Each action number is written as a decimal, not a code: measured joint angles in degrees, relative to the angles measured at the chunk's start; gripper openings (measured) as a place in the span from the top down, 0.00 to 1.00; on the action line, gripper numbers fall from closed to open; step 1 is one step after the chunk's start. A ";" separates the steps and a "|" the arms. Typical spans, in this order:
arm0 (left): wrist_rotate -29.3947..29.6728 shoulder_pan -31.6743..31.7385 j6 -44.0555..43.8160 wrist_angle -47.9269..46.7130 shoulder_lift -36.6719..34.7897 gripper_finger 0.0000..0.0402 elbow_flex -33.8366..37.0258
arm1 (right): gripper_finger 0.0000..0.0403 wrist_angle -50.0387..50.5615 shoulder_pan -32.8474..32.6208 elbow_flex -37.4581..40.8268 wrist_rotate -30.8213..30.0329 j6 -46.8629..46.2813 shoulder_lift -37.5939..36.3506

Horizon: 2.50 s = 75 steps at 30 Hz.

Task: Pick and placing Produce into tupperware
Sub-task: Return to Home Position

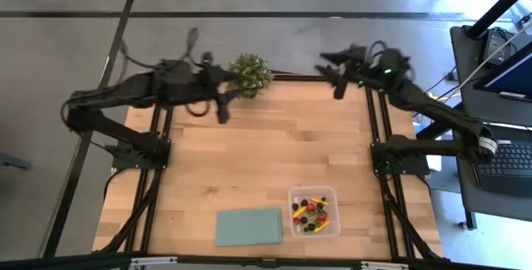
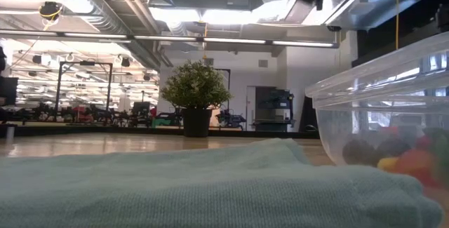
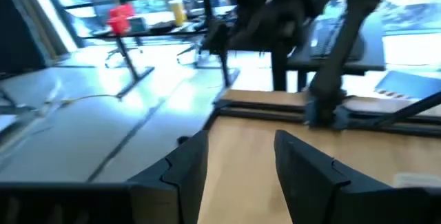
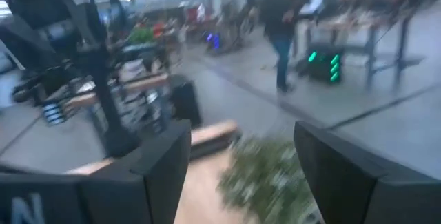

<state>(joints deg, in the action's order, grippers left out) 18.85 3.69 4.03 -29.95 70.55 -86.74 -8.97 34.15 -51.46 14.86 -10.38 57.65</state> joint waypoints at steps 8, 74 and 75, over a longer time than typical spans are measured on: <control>6.36 0.06 0.70 3.65 -19.33 0.63 15.43 | 0.36 15.61 2.86 -1.58 -13.98 7.06 -13.24; 12.79 0.04 -9.03 21.06 -70.39 0.65 68.92 | 0.36 6.10 2.82 39.90 -14.80 -2.60 -51.43; 12.29 0.04 -9.28 21.04 -70.39 0.66 68.92 | 0.36 6.14 2.82 39.90 -14.80 -2.55 -51.43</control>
<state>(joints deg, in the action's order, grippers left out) 31.14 3.73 -5.25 -8.91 0.16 -17.82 -2.83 36.97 -11.56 0.05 -12.93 6.22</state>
